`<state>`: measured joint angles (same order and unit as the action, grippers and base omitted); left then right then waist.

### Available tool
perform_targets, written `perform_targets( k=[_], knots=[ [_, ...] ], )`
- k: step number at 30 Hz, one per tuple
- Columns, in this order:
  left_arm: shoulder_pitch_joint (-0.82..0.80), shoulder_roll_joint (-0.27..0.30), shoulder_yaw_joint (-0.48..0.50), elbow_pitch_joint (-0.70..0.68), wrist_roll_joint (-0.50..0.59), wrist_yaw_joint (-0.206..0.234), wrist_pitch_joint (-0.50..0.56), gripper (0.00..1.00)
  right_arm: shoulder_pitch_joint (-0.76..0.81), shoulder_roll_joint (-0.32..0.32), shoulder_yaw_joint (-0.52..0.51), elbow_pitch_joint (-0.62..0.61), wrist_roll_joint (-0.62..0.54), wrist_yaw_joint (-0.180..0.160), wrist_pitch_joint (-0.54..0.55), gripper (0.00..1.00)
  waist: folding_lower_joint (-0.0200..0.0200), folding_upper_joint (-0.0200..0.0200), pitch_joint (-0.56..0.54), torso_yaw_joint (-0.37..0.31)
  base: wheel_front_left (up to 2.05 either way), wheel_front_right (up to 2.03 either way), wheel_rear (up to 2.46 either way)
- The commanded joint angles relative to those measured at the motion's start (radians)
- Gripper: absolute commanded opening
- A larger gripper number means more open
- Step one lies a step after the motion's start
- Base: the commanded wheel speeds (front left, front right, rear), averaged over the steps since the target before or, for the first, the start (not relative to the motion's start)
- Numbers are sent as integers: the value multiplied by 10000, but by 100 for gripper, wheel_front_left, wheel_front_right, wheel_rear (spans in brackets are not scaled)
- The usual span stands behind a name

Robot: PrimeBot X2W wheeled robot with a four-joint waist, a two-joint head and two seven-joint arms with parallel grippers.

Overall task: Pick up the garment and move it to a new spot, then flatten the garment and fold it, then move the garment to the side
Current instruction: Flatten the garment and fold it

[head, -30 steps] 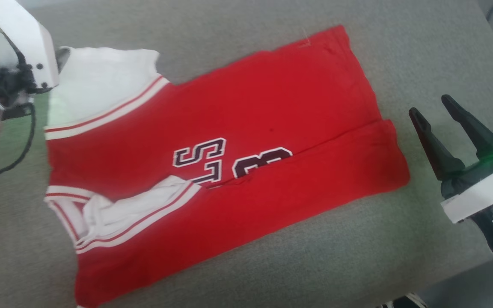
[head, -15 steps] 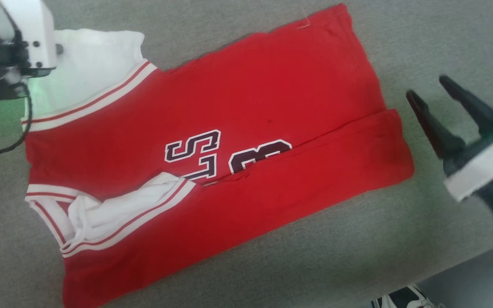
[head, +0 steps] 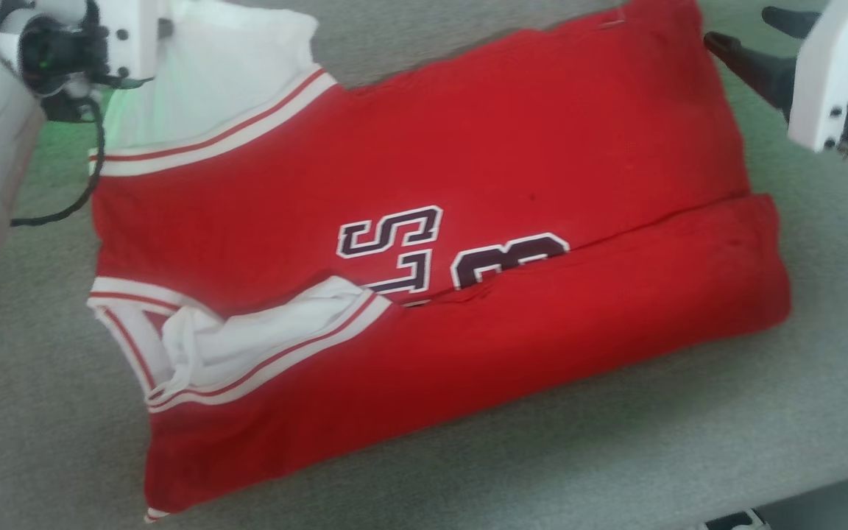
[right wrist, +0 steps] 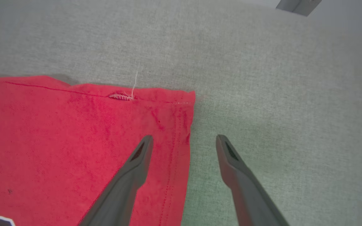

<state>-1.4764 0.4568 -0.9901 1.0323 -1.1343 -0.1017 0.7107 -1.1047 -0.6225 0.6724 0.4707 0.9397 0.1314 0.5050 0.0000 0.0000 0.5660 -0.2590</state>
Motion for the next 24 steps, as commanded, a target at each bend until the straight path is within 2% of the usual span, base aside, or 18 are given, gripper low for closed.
perform_targets(
  k=[1, 4, 7, 10, 11, 12, 13, 18, 24],
  knots=[
    [377, -115, -196, 151, 60, -43, 44, 0, -355, 146, 125, 441, 177, -15, 340, 100, 0, 0, 108, 183, 0, 0, 0],
    [317, -284, -234, 172, 0, -141, 12, 0, -963, 273, 621, 1417, 94, -15, 898, 100, 0, 0, 172, 383, 0, 0, 0],
    [257, -451, -291, 157, -10, -199, -33, 0, -1328, 444, 832, 2256, 150, -17, 873, 100, 0, 0, 242, 571, 0, 0, 0],
    [178, -548, -370, 121, -4, -247, -98, 0, -1481, 503, 1065, 2598, 412, -17, 829, 100, 0, 0, 317, 699, 0, 0, 0],
    [160, -561, -333, 113, -78, -255, -138, 0, -1520, 463, 1191, 2632, 462, -17, 823, 56, 0, 0, 339, 718, 0, 0, 0],
    [138, -584, -312, 110, -122, -246, -190, 0, -1534, 437, 1294, 2632, 547, -17, 774, 18, 0, 0, 355, 737, 0, 0, 0],
    [114, -599, -314, 115, -140, -256, -212, 0, -1527, 430, 1339, 2633, 691, -17, 686, 0, 0, 0, 367, 756, 0, 0, 0],
    [145, -687, -229, 6, -251, -276, -649, 0, -1562, 315, 1614, 2665, 1227, -17, 236, 0, 0, 0, 221, 883, 0, 0, 0],
    [366, -695, -99, -712, -723, -286, -1410, 0, -1311, -83, 2058, 2389, 1682, -17, -329, 0, 0, 0, -510, 1227, 0, 0, 0]
  ],
)
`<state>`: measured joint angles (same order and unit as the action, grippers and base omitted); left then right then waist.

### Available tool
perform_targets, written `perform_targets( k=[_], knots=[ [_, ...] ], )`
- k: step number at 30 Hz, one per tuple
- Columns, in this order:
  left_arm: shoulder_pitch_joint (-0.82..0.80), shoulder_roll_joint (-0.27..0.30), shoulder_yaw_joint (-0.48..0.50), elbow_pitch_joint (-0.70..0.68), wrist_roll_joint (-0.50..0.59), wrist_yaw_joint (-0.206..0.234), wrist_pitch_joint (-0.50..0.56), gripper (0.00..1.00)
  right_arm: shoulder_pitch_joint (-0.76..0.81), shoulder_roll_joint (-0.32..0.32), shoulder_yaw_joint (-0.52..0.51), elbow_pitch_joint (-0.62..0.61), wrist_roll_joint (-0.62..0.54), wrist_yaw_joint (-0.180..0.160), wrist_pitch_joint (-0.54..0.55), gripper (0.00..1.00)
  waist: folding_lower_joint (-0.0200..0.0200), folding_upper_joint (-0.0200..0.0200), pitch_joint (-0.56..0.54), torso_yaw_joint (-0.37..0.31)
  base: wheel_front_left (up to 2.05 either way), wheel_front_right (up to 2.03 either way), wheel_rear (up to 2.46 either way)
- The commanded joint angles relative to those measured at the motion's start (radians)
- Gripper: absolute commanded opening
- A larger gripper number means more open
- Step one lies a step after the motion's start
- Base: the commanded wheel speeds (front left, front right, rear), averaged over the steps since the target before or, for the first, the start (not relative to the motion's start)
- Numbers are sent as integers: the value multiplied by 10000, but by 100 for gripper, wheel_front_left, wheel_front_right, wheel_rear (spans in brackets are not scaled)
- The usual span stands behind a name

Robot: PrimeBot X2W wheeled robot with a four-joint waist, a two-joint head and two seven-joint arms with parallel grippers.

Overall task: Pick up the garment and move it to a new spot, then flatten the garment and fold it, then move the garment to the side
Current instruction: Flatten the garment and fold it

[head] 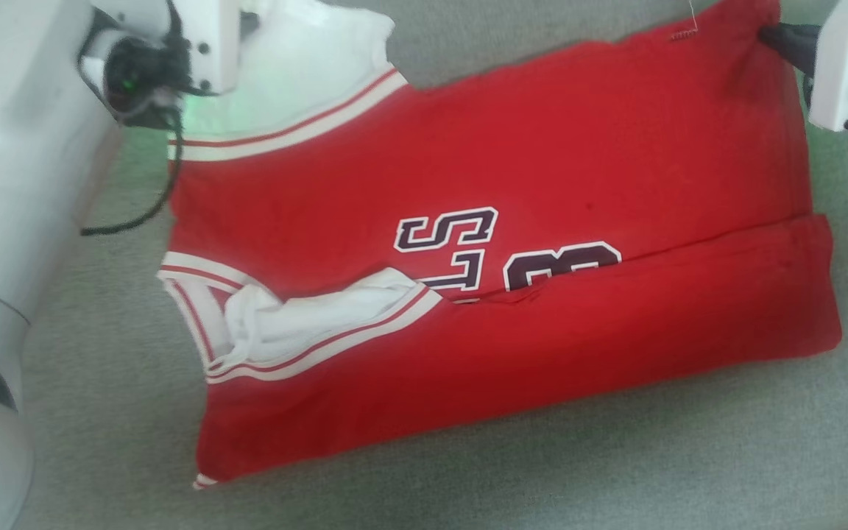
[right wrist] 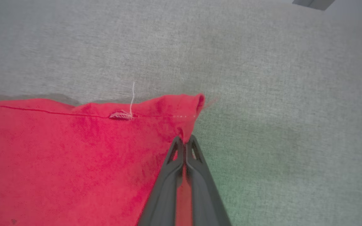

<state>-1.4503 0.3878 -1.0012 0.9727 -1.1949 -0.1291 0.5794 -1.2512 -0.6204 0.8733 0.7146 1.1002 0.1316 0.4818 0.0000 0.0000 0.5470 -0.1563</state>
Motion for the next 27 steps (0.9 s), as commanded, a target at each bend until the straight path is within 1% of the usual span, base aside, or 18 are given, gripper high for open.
perform_targets(
  k=[1, 3, 4, 9, 11, 14, 18, 20, 23, 27],
  knots=[
    [229, -2, 30, -304, -245, -12, -249, 0, 264, -211, 129, -157, 166, -18, -213, 0, 0, 0, -517, 290, 0, 0, 0],
    [570, 92, 37, -720, -430, -13, -473, 0, 497, -463, 268, -429, 361, -18, -366, 0, 0, 0, -939, 449, 0, 0, 0],
    [570, 92, 37, -720, -430, -13, -473, 0, 497, -463, 268, -429, 361, -18, -366, 0, 0, 0, -939, 449, 0, 0, 0],
    [1644, 528, 7, -2473, -1019, -14, -1384, 0, 1543, -1482, 723, -1252, 775, -18, -600, 0, 0, 0, -2110, 1008, 0, 0, 0],
    [2317, 896, -53, -3326, -1285, -15, -1719, 0, 2082, -1907, 842, -1688, 986, -18, -718, 0, 0, 0, -2530, 1185, 0, 0, 0],
    [3313, 1625, -238, -4655, -1461, -15, -2154, 0, 2930, -2570, 941, -2344, 1276, -19, -908, 0, 0, 0, -3019, 1360, 0, 0, 0],
    [4717, 2632, -224, -6309, -1641, -15, -2903, 0, 4042, -3294, 922, -3166, 1619, -19, -1286, 0, 0, 0, -3406, 1502, 0, 0, 0],
    [5447, 3016, -236, -7076, -1737, 34, -3269, 0, 4627, -3610, 894, -3460, 1811, -19, -1449, 0, 0, 0, -3502, 1573, 0, 0, 0],
    [6483, 3437, -214, -8088, -1945, 315, -3895, 0, 5387, -3963, 779, -3757, 2056, -19, -1754, 0, 0, 0, -3533, 1617, 0, 0, 0],
    [7782, 3807, -287, -9052, -2144, 716, -4666, 0, 6244, -4097, 557, -3823, 2389, -19, -2276, 0, 0, 0, -3412, 1611, 0, 0, 0]
  ],
)
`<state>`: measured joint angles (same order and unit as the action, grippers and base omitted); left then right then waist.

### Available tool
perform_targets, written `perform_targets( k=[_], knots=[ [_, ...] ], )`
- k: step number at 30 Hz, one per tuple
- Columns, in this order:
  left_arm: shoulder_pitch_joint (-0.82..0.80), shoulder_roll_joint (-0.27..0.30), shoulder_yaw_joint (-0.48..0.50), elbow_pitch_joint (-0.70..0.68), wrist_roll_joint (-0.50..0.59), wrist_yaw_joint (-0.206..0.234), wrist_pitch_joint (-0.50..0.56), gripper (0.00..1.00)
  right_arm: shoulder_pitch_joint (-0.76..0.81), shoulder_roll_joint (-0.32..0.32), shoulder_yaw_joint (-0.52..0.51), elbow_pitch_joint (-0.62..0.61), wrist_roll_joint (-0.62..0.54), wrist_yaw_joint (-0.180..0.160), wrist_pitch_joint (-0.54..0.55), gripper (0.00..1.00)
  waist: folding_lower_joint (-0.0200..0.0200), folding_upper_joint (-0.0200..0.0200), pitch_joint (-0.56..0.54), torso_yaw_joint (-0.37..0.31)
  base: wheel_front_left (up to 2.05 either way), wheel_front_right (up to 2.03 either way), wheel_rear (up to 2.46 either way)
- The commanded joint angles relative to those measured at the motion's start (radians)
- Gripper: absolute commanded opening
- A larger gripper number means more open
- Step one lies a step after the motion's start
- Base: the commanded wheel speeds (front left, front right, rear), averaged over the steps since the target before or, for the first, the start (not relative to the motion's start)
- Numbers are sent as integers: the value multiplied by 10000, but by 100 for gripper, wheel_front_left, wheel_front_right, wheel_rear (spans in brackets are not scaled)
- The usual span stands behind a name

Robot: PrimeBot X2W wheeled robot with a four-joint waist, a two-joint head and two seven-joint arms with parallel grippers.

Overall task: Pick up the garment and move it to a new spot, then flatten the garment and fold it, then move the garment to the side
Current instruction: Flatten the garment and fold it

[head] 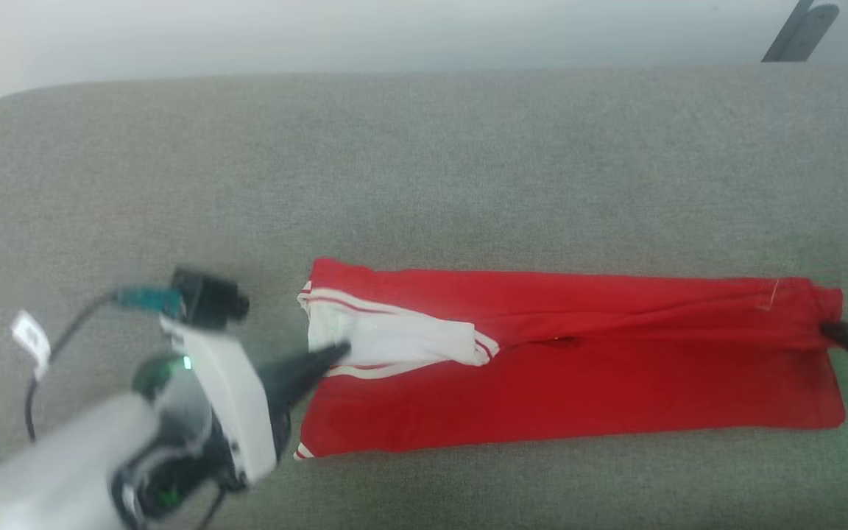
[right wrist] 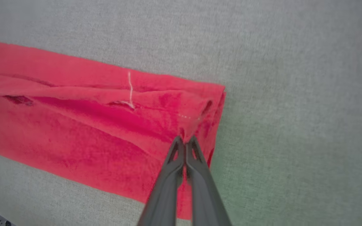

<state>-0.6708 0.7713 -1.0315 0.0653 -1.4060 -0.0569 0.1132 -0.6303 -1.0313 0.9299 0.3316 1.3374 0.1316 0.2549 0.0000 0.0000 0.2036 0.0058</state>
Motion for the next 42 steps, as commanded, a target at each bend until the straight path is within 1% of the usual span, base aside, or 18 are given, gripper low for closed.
perform_targets(
  k=[1, 3, 7, 11, 16, 17, 18, 19, 20, 21, 22, 23, 26, 29, 33, 35, 39, 42],
  knots=[
    [222, 13, 12, -148, -33, 82, -171, 0, 197, 23, -69, 21, 72, -19, -120, 0, 0, 0, 96, -13, 0, 0, 0],
    [768, -70, -38, -245, -129, 250, -580, 0, 530, 177, -207, 204, 141, -19, -459, 0, 0, 0, 353, -40, 0, 0, 0],
    [993, -465, -32, 213, -282, 261, -859, 0, 696, 621, -363, 527, 142, -19, -826, 0, 0, 0, 620, -95, 0, 0, 0],
    [832, -796, -262, 1147, 338, 463, -1110, 0, 547, 981, -376, 829, -58, -17, -980, 0, 0, 0, 798, -171, 0, 0, 0],
    [1043, -1249, -369, 2003, 360, 87, -1393, 0, 329, 1145, -447, 1008, -182, -17, -1143, 0, 0, 0, 740, -195, 0, 0, 0],
    [1076, -1358, -348, 2116, 373, 24, -1505, 0, 345, 1134, -450, 1005, -157, -19, -1151, 28, 0, 0, 680, -178, 0, 0, 0],
    [1119, -1435, -283, 2198, 328, -26, -1657, 9, 376, 1106, -470, 949, -107, -17, -1188, 49, 0, 0, 614, -154, 0, 0, 0],
    [1163, -1472, -226, 2268, 298, -86, -1789, 36, 429, 1054, -522, 915, -38, -17, -1252, 100, 0, 0, 536, -122, 0, 0, 0],
    [1204, -1498, -187, 2315, 317, -113, -1945, 56, 485, 982, -573, 885, 29, -17, -1279, 100, 0, 0, 462, -92, 0, 0, 0],
    [1204, -1498, -187, 2315, 317, -113, -1945, 56, 485, 982, -573, 885, 29, -17, -1279, 100, 0, 0, 462, -92, 0, 0, 0],
    [1257, -1549, -129, 2351, 318, -120, -2138, 88, 557, 908, -614, 861, 93, -17, -1322, 100, 0, 0, 373, -50, 0, 0, 0],
    [1320, -1599, -76, 2350, 343, -136, -2335, 100, 640, 829, -660, 806, 170, -17, -1349, 100, 0, 0, 284, 5, 0, 0, 0],
    [1602, -1733, 43, 2371, 426, -95, -2928, 100, 961, 523, -833, 753, 528, -17, -1385, 100, 0, 0, -28, 239, 0, 0, 0],
    [1868, -1901, 21, 2494, 425, -128, -3200, 100, 1288, 249, -954, 897, 859, -17, -1334, 100, 0, 0, -283, 522, 0, 0, 0],
    [2148, -2287, 154, 2846, 609, -56, -3533, 100, 1678, 248, -1062, 1373, 1290, -14, -1202, 100, 0, 0, -504, 932, 0, 0, 0],
    [2327, -2464, 306, 3129, 840, 25, -3672, 100, 1815, 366, -1059, 1578, 1436, -14, -1147, 100, 0, 0, -604, 1116, 0, 0, 0],
    [2692, -2825, 938, 3562, 1307, 99, -3792, 100, 2065, 575, -1087, 2022, 1742, -14, -1109, 100, 0, 0, -703, 1446, 0, 0, 0],
    [3075, -3054, 2000, 3683, 2282, 161, -3783, 100, 2198, 700, -1072, 2315, 1877, -14, -999, 100, 0, 0, -733, 1652, 0, 0, 0]
  ],
)
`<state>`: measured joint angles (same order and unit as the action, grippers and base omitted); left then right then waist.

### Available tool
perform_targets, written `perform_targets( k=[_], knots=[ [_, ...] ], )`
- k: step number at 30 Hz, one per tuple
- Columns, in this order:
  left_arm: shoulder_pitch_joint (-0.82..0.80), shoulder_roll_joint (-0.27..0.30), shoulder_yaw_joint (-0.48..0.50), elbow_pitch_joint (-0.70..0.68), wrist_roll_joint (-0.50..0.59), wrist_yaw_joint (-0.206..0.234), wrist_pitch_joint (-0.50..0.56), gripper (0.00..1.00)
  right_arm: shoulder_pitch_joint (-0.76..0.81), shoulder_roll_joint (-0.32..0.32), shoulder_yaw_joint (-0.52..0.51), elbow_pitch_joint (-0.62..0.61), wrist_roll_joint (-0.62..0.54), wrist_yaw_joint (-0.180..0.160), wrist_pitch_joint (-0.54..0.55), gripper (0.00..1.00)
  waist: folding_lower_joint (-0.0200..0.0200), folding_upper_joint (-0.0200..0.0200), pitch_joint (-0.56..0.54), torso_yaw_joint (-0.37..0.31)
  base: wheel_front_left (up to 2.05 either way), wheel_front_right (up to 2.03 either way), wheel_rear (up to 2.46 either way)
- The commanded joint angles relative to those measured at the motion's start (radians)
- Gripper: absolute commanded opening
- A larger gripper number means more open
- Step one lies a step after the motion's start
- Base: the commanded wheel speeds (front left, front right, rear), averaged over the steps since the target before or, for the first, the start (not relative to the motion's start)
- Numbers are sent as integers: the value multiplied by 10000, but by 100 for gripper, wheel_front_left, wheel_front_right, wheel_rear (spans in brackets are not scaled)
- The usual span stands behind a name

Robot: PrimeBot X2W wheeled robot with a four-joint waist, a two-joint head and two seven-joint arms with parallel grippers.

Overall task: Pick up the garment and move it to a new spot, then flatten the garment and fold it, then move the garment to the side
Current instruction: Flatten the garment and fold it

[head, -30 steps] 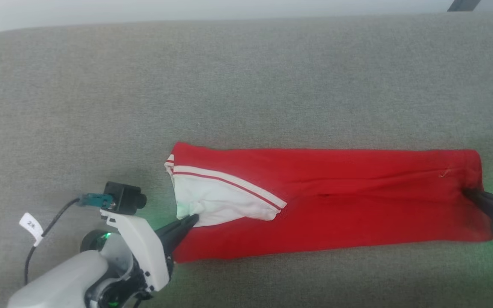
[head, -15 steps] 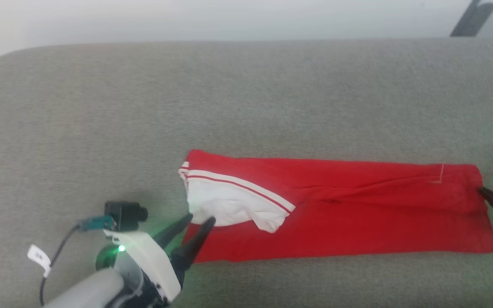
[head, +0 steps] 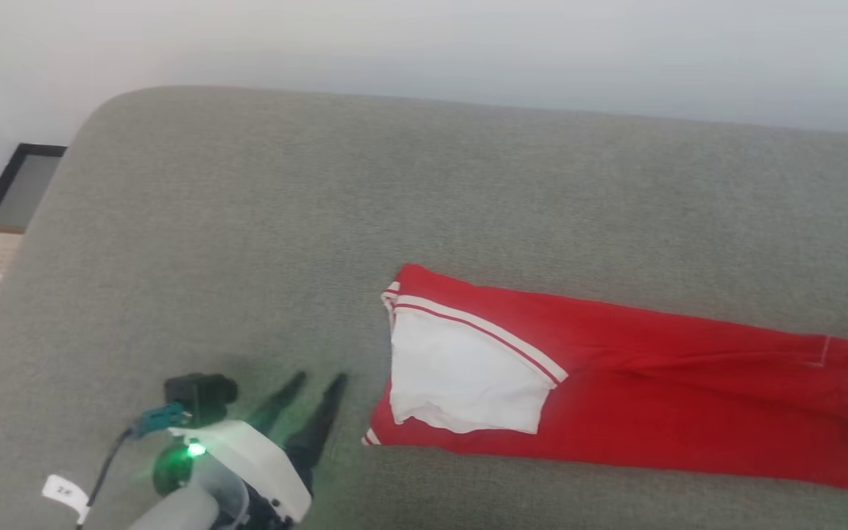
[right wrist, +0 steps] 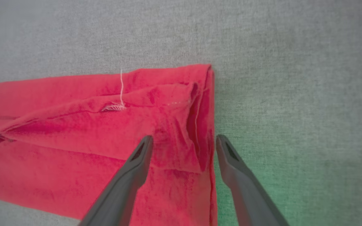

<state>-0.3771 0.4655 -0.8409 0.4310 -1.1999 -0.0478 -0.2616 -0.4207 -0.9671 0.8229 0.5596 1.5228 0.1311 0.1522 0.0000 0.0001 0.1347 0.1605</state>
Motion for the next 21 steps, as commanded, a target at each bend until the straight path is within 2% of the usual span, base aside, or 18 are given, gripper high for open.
perform_targets(
  k=[1, 4, 7, 11, 14, 21],
  knots=[
    [303, -105, 541, -10, 636, 107, -36, 100, 113, 100, -2, 120, 71, -8, 43, 100, 0, -1, -56, 158, 0, 0, 0],
    [822, -416, 1931, -335, 2152, 245, -37, 100, 181, 148, -41, 378, 184, -8, 80, 100, 0, -1, -84, 254, 0, 0, 0],
    [1356, -647, 3125, -821, 4072, 591, -39, 100, 155, 219, -93, 681, 311, -8, 164, 100, 0, -1, -94, 296, 0, 0, 0],
    [1922, -926, 4254, -1539, 6572, 949, -40, 100, 16, 328, -180, 1104, 456, -8, 280, 100, 0, -1, -117, 305, 0, 0, 0],
    [2240, -1249, 4955, -2086, 7920, 1086, -41, 100, -95, 365, -228, 1302, 534, -8, 418, 100, 0, -1, -117, 280, 0, 0, 0],
    [2746, -2118, 6145, -2529, 9384, 642, -41, 100, -308, 1017, 80, 1858, 492, -7, 1062, 100, 0, -1, -16, 163, 0, 0, 0]
  ],
)
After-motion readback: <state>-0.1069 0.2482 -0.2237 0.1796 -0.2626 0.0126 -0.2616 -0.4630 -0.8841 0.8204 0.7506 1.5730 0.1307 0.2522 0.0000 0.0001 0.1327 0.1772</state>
